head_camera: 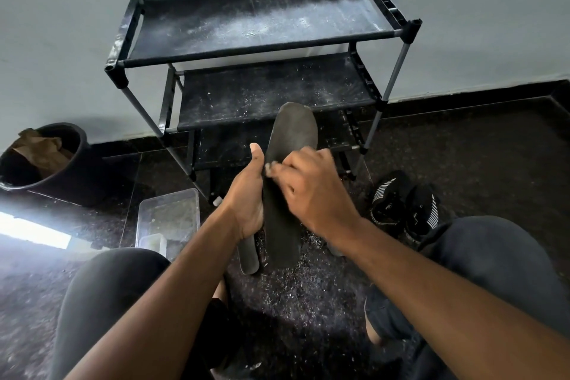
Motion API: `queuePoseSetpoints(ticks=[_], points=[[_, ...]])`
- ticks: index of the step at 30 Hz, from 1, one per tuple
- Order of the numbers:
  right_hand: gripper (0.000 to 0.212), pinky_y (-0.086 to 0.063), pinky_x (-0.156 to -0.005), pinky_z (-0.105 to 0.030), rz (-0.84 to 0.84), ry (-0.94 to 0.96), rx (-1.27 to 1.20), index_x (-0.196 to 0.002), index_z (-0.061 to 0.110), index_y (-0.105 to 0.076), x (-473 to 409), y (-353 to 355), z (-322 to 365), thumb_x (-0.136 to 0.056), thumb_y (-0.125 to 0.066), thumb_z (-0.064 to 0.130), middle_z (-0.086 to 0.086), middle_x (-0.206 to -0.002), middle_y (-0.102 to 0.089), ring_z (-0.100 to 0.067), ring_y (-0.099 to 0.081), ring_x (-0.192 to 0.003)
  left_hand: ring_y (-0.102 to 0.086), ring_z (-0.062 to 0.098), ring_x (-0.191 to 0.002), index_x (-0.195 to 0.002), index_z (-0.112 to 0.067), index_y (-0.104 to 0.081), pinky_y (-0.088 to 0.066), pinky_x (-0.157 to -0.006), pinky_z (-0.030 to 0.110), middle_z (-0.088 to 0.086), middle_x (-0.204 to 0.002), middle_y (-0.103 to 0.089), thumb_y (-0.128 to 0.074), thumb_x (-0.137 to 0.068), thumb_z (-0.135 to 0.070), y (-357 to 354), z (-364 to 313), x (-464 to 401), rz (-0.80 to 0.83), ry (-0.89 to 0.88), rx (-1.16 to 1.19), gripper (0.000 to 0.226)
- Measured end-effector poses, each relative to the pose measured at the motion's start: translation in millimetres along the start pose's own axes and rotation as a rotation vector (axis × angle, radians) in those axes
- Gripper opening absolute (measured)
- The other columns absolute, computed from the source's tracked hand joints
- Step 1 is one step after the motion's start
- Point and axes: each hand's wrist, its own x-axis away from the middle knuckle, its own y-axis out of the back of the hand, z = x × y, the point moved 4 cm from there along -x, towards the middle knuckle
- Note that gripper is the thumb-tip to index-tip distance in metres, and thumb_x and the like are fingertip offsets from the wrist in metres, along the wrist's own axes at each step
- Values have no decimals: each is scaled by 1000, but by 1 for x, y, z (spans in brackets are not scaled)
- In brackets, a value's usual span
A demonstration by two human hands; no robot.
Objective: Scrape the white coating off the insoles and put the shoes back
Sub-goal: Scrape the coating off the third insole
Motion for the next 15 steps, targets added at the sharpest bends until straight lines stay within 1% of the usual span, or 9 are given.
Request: queuePoseSetpoints(ticks=[2, 3, 5, 8, 10, 13, 15], points=[[20, -33, -75, -34, 57, 52, -44, -96, 15, -76, 4, -8, 8, -96, -57, 23, 2, -82, -60, -19, -54, -80, -67, 27, -123, -134, -2, -64, -59, -99, 36, 20, -135, -67, -23, -101, -72, 3, -2, -2, -15, -15, -1, 87], [20, -31, -76, -32, 65, 62, -59, -94, 16, -76, 4, -8, 9, -95, -59, 25, 3, -81, -60, -18, -54, -80, -69, 26, -121, -132, -2, -64, -59, -98, 35, 19, -133, -68, -22, -101, -72, 3, -3, -2, -11, -15, 8, 88], [15, -29, -77, -31, 46, 37, -70, -93, 22, -78, 0, -5, 4, -93, -64, 27, 7, -79, -60, -14, -52, -80, -69, 25, -120, -132, -2, -63, -56, -103, 38, 18, -131, -69, -20, -101, -72, 3, -3, -1, 2, -4, 62, 88], [12, -28, -78, -32, -4, -95, -68, -95, 26, -78, -6, 3, -13, -90, -67, 29, 9, -80, -62, -13, -53, -83, -61, 28, -132, -144, -3, -55, -43, -117, 44, 20, -141, -63, -19, -101, -71, 0, -1, -1, 34, 6, 85, 88], [12, -32, -77, -33, -7, -125, -120, -94, 25, -79, -4, 3, -13, -89, -69, 28, 9, -80, -64, -15, -54, -83, -58, 29, -135, -145, -4, -54, -41, -117, 44, 21, -142, -62, -19, -101, -72, -1, 3, -2, 43, 16, 66, 88], [12, -36, -77, -35, 63, -34, -231, -95, 23, -79, 2, -4, 3, -88, -69, 25, 10, -80, -64, -14, -54, -83, -63, 28, -129, -141, -3, -57, -52, -107, 38, 20, -138, -65, -20, -101, -72, -1, 3, -2, 23, 17, 29, 88], [13, -35, -76, -35, 84, -7, -219, -94, 23, -78, 1, -3, 5, -89, -67, 26, 10, -79, -63, -13, -54, -83, -65, 27, -126, -138, -3, -59, -56, -103, 37, 19, -137, -66, -20, -102, -71, -2, 1, 0, 25, 12, 41, 86]])
